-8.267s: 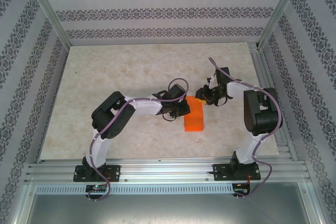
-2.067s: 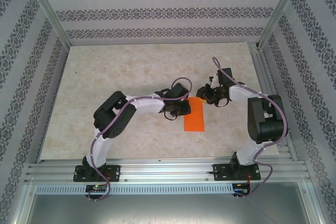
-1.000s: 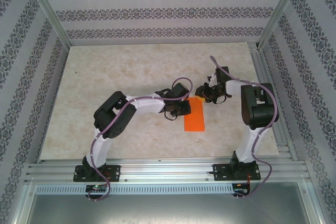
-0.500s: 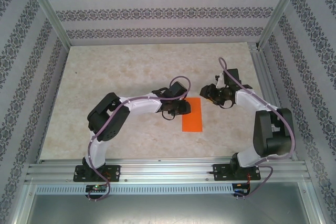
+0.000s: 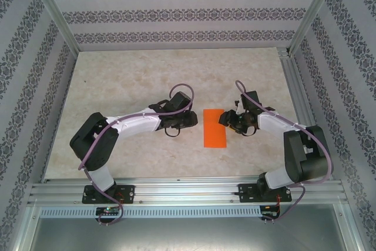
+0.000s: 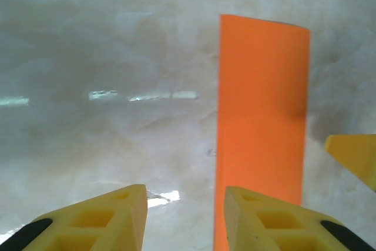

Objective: Fold a paper plane with a square sheet of paper (pick it up from the middle)
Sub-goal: Rotate the square sheet of paper at the center of the table.

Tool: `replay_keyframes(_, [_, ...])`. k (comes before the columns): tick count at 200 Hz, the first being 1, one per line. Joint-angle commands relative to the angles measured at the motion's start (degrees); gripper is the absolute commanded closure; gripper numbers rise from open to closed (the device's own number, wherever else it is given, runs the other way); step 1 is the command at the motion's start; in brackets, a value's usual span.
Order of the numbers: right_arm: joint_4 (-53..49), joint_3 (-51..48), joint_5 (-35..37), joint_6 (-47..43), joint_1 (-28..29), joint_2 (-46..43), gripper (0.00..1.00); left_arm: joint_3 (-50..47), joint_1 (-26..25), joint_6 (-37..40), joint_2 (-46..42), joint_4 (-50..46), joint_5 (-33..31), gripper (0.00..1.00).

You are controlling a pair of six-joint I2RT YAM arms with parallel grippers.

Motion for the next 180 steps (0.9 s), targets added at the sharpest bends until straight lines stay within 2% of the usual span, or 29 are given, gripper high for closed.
replay_keyframes(1, [2.29,-0.17,1.72,1.12,1.08,1.56,0.47,-0.81,0.72,-1.74,-1.73,0.73,-1.41,0.59])
replay_keyframes(79, [2.62,0.33,1.62,1.31,3.79,3.69,0.48,-0.85,0.87,-1.57,-2.12,0.34,-1.91,0.60])
replay_keyframes(180, [1.22,7.67,0.54,-0.80,10.35,8.98,0.53,-2.74,1.60,-2.00,-4.68,-0.80,-4.24,0.60])
